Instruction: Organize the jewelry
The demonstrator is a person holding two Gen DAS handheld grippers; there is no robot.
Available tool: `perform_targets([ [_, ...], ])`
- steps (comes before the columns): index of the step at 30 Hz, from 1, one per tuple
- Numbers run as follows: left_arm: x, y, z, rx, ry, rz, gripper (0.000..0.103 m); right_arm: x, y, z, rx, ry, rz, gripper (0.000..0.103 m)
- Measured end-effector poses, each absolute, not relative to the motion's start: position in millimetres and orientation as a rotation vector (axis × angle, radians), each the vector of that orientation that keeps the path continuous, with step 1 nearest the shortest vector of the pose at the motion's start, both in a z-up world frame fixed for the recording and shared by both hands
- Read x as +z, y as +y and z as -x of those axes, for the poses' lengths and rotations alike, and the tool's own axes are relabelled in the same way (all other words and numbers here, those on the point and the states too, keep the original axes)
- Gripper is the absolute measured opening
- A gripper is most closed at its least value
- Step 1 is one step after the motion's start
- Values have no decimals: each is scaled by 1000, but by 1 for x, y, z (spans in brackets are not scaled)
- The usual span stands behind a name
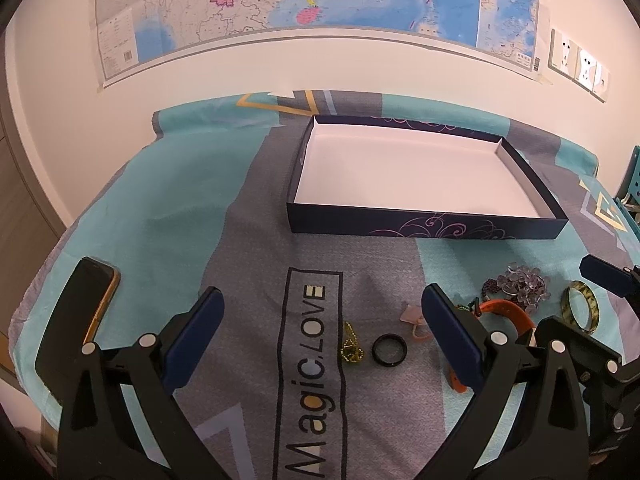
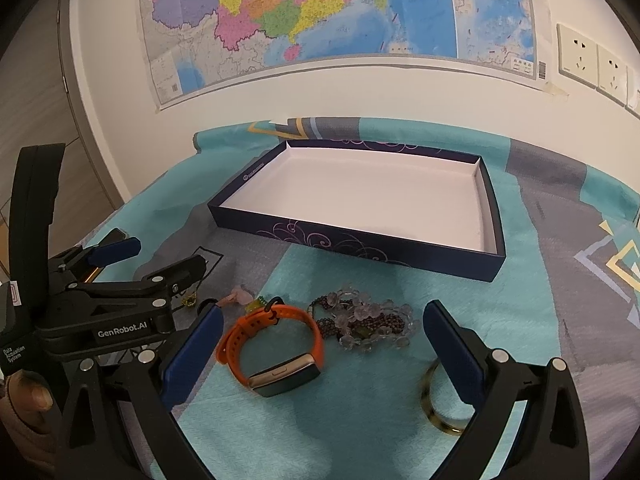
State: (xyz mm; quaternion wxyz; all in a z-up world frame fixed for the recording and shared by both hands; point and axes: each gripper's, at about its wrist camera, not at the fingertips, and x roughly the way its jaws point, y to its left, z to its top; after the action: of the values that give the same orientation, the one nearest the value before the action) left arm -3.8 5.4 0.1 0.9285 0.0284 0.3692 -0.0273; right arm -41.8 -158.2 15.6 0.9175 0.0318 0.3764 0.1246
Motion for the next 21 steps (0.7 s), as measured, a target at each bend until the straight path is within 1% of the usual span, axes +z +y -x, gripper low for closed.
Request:
perform_targets([
  [21,-1,6,3,-56,757,-54,97,13,-157,42,275,775,-71,97],
])
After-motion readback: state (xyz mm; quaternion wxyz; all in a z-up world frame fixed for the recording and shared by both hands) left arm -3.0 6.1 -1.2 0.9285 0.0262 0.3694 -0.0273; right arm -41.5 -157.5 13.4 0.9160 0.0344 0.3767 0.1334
